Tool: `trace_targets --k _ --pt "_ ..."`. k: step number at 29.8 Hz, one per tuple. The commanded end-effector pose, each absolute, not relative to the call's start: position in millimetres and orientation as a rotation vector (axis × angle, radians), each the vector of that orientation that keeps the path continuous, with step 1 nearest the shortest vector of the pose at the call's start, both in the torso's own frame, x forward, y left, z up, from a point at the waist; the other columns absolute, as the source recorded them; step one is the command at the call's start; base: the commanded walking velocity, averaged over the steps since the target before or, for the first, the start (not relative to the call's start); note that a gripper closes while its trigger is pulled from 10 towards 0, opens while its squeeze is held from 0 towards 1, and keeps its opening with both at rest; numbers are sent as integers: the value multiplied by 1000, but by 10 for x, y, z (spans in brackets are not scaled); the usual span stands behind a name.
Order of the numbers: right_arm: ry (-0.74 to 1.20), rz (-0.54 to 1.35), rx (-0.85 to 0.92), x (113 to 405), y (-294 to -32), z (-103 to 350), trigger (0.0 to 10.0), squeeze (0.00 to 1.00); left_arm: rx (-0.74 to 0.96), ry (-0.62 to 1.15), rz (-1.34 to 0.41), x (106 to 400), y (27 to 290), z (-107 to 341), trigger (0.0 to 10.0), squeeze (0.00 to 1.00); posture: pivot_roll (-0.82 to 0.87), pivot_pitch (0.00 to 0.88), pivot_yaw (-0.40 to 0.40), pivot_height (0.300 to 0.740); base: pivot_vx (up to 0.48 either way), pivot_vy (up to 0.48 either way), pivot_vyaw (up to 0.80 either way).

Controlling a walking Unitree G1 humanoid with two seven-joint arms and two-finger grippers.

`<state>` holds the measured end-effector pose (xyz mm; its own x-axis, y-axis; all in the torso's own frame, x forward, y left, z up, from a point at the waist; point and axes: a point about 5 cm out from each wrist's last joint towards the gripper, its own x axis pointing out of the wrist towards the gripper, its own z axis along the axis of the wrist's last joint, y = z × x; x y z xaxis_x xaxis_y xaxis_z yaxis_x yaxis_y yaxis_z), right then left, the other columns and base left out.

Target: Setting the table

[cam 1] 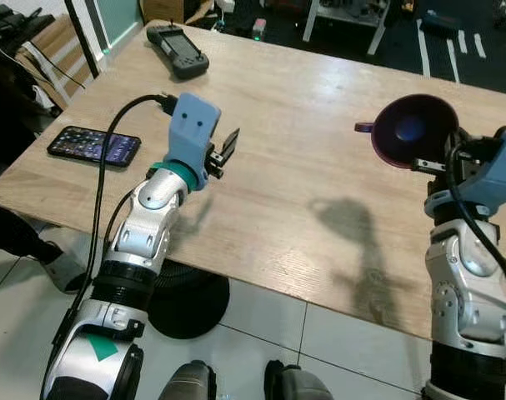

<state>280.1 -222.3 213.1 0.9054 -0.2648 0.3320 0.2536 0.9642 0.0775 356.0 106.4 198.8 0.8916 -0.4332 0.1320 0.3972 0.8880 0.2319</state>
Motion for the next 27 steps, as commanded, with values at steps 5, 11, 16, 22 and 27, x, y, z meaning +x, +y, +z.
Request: trace_targets --k 5,11,16,22,27 --pt "-327 -264 14 2771 -2288 2106 10000 0 261 -216 -435 3537 1105 2020 10000 0 92 28 22 740 0 0 0" --pt "-88 -230 -97 2831 -2468 1888 10000 0 317 -224 -567 3458 1153 2038 10000 0 93 31 13 740 0 0 0" --pt "63 -87 -53 2841 -2601 1872 10000 0 378 -240 -801 3246 1085 2087 10000 0 95 38 5 740 0 0 0" --pt "77 7 55 2852 -2752 2064 10000 0 409 -245 -894 3128 1058 2119 10000 0 91 43 -2 740 0 0 0" --pt "142 126 -2 2836 -2850 2228 10000 0 404 -256 -925 3068 1011 2144 10000 0 90 49 -11 740 0 0 0"
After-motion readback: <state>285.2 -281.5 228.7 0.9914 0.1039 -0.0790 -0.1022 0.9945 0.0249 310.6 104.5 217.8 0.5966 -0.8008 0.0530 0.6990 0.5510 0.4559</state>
